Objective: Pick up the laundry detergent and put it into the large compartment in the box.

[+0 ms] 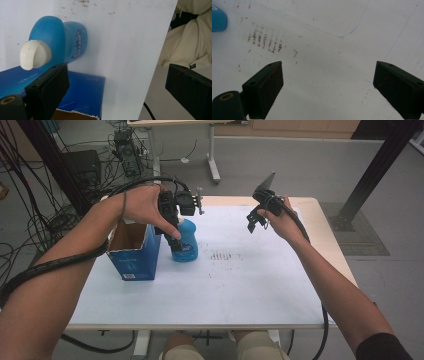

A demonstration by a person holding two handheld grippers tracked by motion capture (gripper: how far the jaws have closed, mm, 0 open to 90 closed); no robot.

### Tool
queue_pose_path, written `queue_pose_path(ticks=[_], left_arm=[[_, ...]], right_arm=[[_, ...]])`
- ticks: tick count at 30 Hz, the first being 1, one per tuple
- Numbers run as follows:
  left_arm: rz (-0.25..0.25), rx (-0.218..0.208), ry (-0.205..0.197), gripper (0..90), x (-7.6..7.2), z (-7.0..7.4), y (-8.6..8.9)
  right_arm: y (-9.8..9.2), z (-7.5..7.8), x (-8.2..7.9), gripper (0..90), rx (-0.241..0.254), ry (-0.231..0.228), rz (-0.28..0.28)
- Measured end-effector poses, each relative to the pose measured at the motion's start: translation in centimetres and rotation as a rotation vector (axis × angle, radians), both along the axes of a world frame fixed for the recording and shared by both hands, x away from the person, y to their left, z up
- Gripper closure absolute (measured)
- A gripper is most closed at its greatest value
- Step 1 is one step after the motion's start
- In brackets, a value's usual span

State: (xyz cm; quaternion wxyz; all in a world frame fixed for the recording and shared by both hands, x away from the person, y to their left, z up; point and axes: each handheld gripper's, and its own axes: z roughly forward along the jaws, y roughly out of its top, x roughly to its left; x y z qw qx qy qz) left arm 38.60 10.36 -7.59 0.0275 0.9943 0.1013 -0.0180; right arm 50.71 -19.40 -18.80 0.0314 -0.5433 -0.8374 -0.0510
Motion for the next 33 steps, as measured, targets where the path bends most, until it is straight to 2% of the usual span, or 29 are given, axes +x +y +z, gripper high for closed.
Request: queue_pose_path(ticks=[9, 17, 23, 33], left_arm=[[-0.004, 0.01, -0.014, 5.9, 0.3, -0.1, -0.1], [-0.008, 0.01, -0.027, 5.9, 1.1, -0.1, -0.2], [-0.012, 0.022, -0.037, 5.9, 2.1, 0.0, -0.5], [-0.001, 0.047, -0.042, 5.9, 4.7, 0.2, -0.4]], right_arm=[[0.0, 0.2, -0.4, 9.5, 0.002, -0.004, 0.007], [-0.1, 0.5, -0.6, 9.4, 0.0, -0.005, 0.0], [0.0, 0.6, -0.9, 9.5, -0.004, -0.009, 0.002], [-0.3, 1.1, -1.5, 9.5, -0.008, -0.019, -0.007]])
